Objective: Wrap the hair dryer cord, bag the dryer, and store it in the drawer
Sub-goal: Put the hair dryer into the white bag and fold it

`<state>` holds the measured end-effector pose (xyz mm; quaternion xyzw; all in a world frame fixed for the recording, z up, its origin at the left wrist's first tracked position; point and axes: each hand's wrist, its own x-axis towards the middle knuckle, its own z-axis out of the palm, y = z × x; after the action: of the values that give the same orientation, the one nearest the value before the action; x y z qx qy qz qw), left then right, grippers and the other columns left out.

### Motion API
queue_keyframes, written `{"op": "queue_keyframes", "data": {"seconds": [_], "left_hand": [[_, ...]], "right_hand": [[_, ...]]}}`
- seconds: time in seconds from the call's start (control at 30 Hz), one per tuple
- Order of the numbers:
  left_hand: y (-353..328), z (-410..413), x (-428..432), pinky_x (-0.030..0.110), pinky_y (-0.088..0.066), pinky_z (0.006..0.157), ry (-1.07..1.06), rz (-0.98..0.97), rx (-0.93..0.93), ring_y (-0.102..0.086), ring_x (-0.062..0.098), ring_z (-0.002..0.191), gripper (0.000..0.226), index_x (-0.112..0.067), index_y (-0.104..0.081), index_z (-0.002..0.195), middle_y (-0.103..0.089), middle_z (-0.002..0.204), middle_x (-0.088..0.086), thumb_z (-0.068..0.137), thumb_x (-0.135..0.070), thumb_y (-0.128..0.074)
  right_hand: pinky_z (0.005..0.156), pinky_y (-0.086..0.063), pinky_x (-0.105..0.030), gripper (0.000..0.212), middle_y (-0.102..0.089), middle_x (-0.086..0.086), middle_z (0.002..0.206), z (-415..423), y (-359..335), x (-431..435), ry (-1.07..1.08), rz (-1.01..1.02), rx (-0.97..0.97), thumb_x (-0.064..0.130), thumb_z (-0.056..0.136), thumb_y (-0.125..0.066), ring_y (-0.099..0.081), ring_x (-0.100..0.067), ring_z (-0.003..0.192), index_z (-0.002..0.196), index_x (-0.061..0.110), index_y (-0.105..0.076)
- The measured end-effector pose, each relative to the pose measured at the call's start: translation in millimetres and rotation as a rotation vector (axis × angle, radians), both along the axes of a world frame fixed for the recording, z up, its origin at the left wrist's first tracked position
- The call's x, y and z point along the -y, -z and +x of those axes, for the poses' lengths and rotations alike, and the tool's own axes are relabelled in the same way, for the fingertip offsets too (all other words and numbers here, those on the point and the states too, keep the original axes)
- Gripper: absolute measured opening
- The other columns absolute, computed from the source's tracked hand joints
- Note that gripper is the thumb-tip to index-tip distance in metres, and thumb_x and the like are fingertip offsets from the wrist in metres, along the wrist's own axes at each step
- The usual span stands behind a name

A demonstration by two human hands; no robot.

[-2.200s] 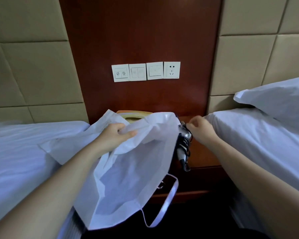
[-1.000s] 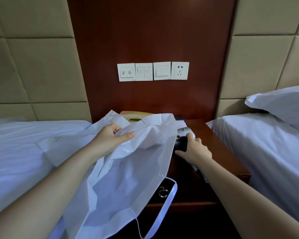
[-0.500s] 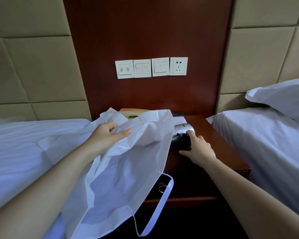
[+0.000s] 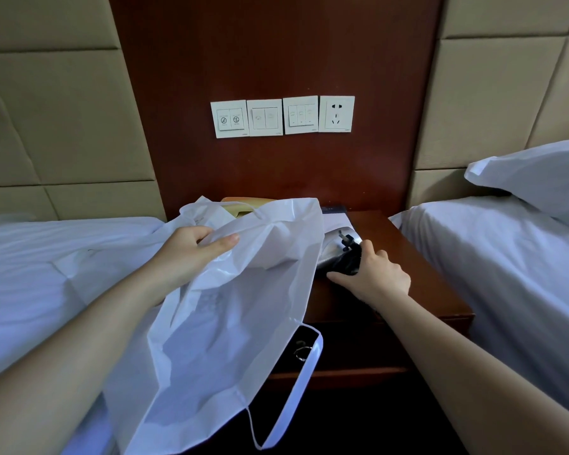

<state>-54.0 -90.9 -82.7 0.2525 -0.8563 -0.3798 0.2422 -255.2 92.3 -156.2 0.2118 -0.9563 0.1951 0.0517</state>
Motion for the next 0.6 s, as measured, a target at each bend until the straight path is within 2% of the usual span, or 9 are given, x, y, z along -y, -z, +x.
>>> {"op": "queue_keyframes", "data": {"seconds": [0.1,0.2,0.3,0.47,0.6], "left_hand": [[0,-1,-2,0.026,-0.016,0.050,-0.001,-0.007,0.006,-0.021,0.012,0.053,0.048,-0.020,-0.024,0.063,-0.020,0.062,-0.003,0.088,-0.040,-0.060],[2,-1,-3,0.018,-0.017,0.043,-0.012,-0.027,0.008,-0.022,0.007,0.043,0.050,-0.020,-0.024,0.061,-0.020,0.059,-0.006,0.087,-0.039,-0.062],[2,0,-3,0.017,-0.019,0.039,-0.017,-0.019,0.005,-0.024,0.006,0.038,0.050,-0.020,-0.025,0.059,-0.020,0.054,-0.010,0.087,-0.037,-0.063],[1,4,-5,0.016,-0.020,0.039,-0.007,-0.027,0.015,-0.023,0.006,0.038,0.050,-0.020,-0.024,0.061,-0.019,0.059,-0.007,0.087,-0.038,-0.062],[-5,4,-4,0.023,-0.017,0.048,-0.056,-0.026,-0.016,-0.021,0.011,0.050,0.049,-0.019,-0.025,0.062,-0.020,0.061,-0.005,0.088,-0.039,-0.061]], "right_hand": [[0.067,-0.037,-0.033,0.068,-0.054,-0.010,0.114,2,0,7,0.027,-0.011,0.001,0.053,0.073,-0.064,-0.058,-0.036,0.102,0.124,0.016,-0.036],[0.067,-0.036,-0.033,0.062,-0.053,-0.012,0.116,5,-2,12,0.005,0.057,-0.039,0.048,0.080,-0.061,-0.057,-0.035,0.103,0.126,0.017,-0.034],[0.065,-0.035,-0.032,0.055,-0.050,-0.013,0.118,10,0,13,-0.034,0.121,-0.114,0.047,0.086,-0.056,-0.058,-0.034,0.101,0.129,0.021,-0.032],[0.063,-0.036,-0.031,0.065,-0.052,-0.011,0.116,12,-1,12,-0.047,0.177,-0.159,0.054,0.079,-0.064,-0.060,-0.031,0.099,0.126,0.022,-0.033],[0.062,-0.036,-0.031,0.061,-0.051,-0.012,0.112,9,-3,14,-0.066,0.163,-0.138,0.044,0.078,-0.067,-0.058,-0.031,0.094,0.122,0.021,-0.033]]}}
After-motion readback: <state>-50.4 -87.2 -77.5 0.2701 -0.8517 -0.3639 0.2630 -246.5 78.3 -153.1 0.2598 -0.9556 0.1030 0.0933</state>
